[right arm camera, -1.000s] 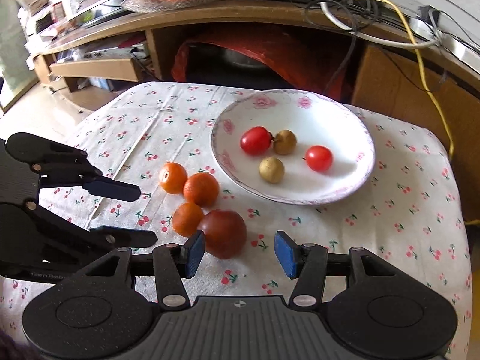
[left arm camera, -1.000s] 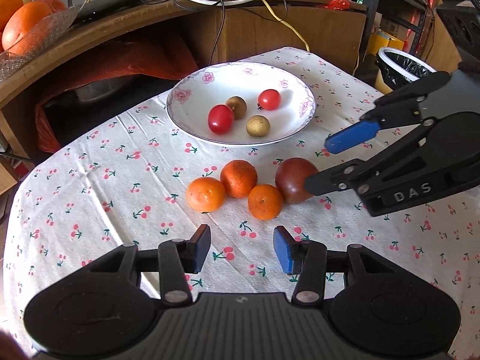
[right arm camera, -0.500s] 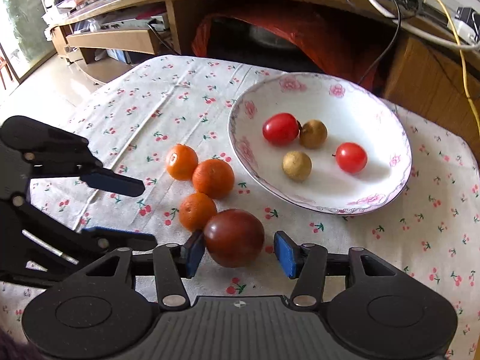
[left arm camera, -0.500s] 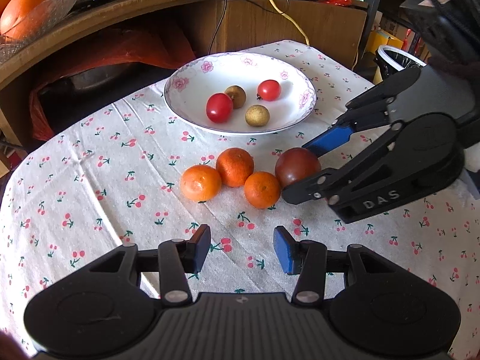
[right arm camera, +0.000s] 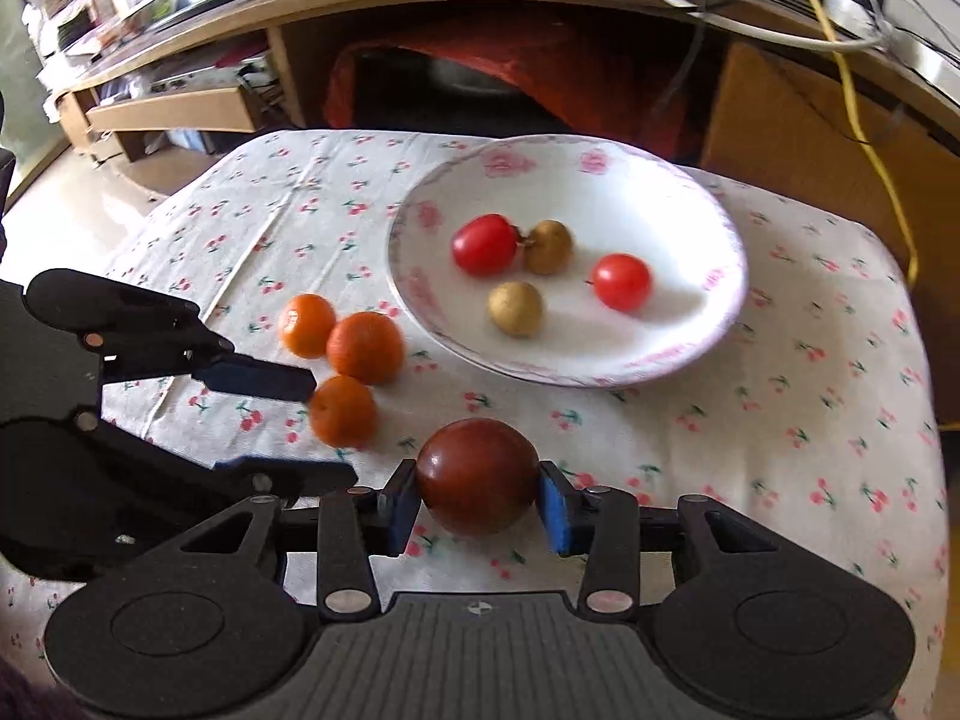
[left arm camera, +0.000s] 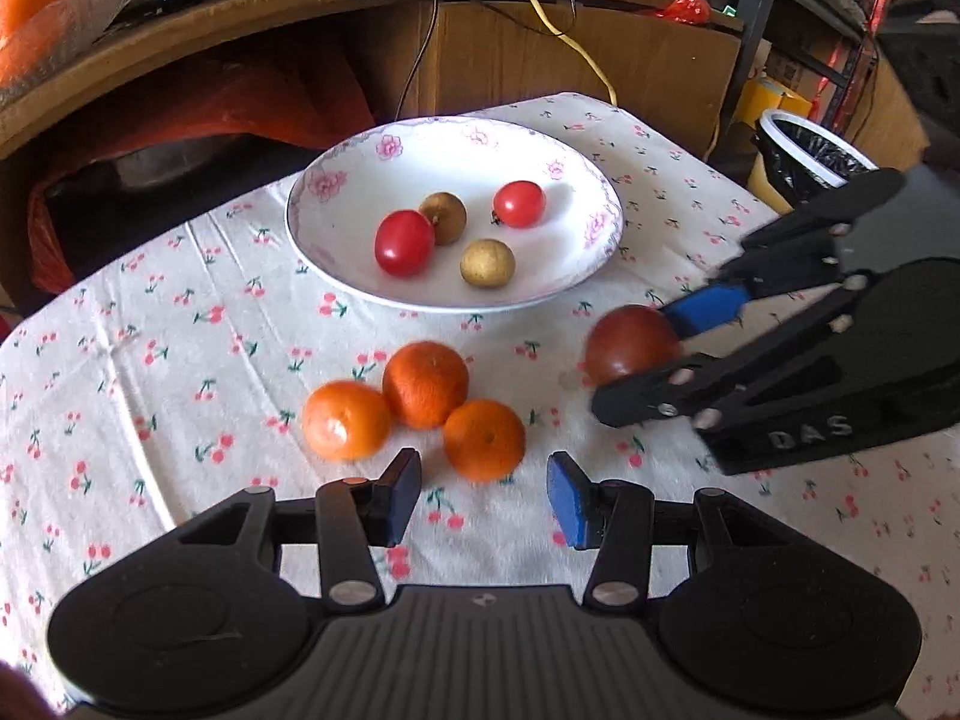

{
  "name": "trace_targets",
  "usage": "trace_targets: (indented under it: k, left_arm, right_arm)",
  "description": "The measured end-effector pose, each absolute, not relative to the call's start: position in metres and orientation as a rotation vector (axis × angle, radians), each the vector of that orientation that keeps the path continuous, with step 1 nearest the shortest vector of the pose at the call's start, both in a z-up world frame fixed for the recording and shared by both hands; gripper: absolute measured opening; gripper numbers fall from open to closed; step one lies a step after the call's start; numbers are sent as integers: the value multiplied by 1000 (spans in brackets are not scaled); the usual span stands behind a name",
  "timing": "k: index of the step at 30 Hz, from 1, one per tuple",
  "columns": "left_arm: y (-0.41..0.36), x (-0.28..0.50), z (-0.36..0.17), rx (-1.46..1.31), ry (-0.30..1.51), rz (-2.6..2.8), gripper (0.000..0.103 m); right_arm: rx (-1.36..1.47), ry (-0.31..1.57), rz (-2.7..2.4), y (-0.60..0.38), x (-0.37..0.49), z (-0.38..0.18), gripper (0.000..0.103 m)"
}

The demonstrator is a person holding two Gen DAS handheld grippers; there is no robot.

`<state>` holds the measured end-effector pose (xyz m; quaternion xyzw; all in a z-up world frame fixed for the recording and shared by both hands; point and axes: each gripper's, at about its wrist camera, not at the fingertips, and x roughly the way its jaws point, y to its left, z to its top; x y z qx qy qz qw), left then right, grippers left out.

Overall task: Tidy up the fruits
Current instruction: 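Grasp the large dark red tomato with the right tool while the left tool grasps a small orange, then carry the dark tomato in the right tool while the left tool carries the orange toward the bowl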

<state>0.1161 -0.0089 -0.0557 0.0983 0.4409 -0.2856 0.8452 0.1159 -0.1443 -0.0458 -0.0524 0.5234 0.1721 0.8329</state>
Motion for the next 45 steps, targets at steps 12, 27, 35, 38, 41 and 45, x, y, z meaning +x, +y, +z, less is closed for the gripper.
trace_targets:
  k: [12,27,35,38,41,45]
  left_arm:
    - [-23,114,-55,246,911,-543,38]
    - [-11,74,-47,287,971,-536,38]
    - [-12,73,-51,300,945,-551,39]
    - [-11,72,-51,303,934,-559,39]
    - [-8,73,-52,288,932,-565,40]
    - [-5,72,-53,283,926,-564,45]
  right_arm:
    - [-115,1119,340,-156,105,-43,36]
    - [-193,1142,375,-144,89,-47,36]
    - [-165,1134,372,-146,92,-49,37]
    - [-163,1131,371,-145,93,-49,37]
    - [-157,1130,368,-145,94,-50,37]
    - [-148,1128,363,-145,95,-50,37]
